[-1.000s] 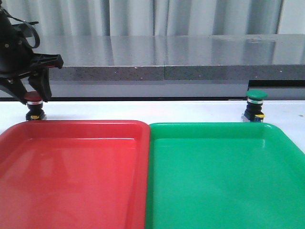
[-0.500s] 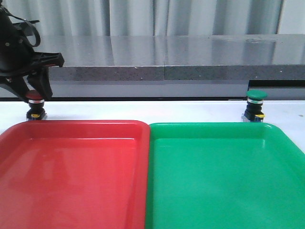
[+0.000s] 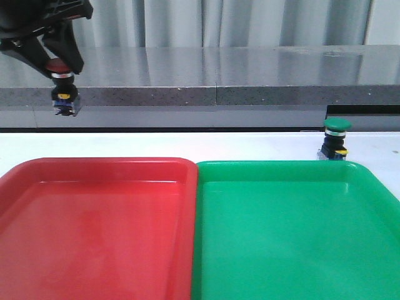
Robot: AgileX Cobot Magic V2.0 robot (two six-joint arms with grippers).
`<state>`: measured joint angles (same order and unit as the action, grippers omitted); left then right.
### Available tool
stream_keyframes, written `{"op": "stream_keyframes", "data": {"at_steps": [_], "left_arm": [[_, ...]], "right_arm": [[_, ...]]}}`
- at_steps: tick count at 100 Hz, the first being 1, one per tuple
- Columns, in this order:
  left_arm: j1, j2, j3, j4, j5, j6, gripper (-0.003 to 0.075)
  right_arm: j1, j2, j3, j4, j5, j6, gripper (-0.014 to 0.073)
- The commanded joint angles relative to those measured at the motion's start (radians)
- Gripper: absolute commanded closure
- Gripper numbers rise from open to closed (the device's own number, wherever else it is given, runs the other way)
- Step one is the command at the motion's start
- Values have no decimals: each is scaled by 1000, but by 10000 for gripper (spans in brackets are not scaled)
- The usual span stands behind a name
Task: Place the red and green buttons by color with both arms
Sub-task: 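Carry the red button with the left gripper into the red tray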
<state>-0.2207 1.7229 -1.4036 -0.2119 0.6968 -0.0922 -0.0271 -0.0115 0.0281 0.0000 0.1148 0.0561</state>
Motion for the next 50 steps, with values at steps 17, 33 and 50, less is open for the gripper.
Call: {"op": "stream_keyframes", "data": {"at_steps": [17,33,50], "left_arm": [[-110,-136,134,-48,-158,-46,659],[-161,-163,205,-48,-141,-49,659],[-208,-167,268,-57,-168,-104,659]], "right_arm": [[1,-22,-19,0,-76,-9,657],[1,-22,-19,0,-76,-9,657],[1,-22,-19,0,-76,-9,657]]}}
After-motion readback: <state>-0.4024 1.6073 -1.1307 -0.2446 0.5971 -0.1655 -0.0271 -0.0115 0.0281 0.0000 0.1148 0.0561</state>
